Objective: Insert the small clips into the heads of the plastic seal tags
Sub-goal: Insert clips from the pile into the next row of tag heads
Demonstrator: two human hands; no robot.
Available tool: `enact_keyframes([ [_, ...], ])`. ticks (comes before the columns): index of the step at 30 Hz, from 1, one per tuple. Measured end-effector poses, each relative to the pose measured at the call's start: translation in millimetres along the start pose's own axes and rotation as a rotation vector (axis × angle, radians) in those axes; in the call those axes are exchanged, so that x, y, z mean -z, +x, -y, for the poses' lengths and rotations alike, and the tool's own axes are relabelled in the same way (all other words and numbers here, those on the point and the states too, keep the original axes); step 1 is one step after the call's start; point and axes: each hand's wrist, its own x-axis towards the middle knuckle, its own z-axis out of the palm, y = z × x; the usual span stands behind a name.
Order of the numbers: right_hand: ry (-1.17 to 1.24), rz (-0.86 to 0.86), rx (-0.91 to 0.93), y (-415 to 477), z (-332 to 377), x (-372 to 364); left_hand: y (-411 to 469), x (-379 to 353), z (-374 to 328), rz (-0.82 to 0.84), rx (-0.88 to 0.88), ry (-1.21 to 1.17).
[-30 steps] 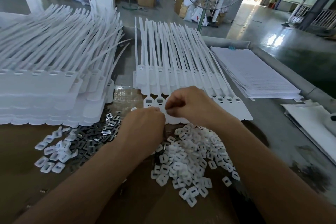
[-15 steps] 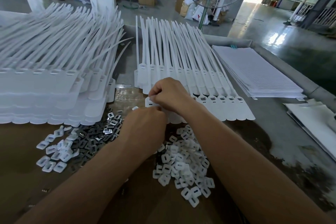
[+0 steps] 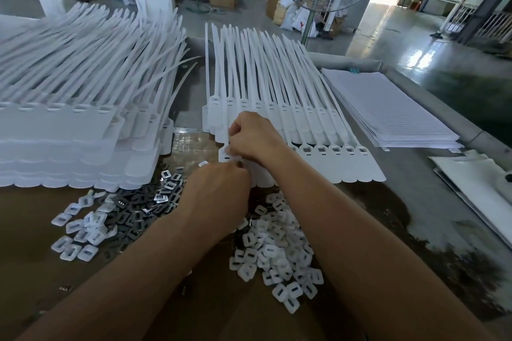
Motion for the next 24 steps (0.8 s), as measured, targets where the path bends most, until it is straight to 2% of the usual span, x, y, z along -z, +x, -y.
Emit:
enact_keyframes([
  [5, 0.048, 0.029, -0.082, 5.5, 3.8, 0.3, 0.2, -1.1, 1.1, 0.026, -0.021, 0.032],
  [9, 0.035, 0.017, -0.001, 0.2, -4.4, -0.2, -0.3, 0.6, 1.2, 0.035, -0.015, -0.001],
  [13, 0.263, 0.047, 0.078, -21.8, -16.3, 11.7, -2.6, 3.5, 0.9, 0.014, -0.012, -0.041],
  [18, 0.051, 0.101, 0.126, -53.4, -36.9, 37.4, -1.4, 3.3, -0.7, -0.027, 0.014, -0.03],
  [24, -0.014, 0.26, 0.097, -79.9, -47.5, 44.3, 0.9, -0.2, 0.9, -0.012, -0.007, -0.018],
])
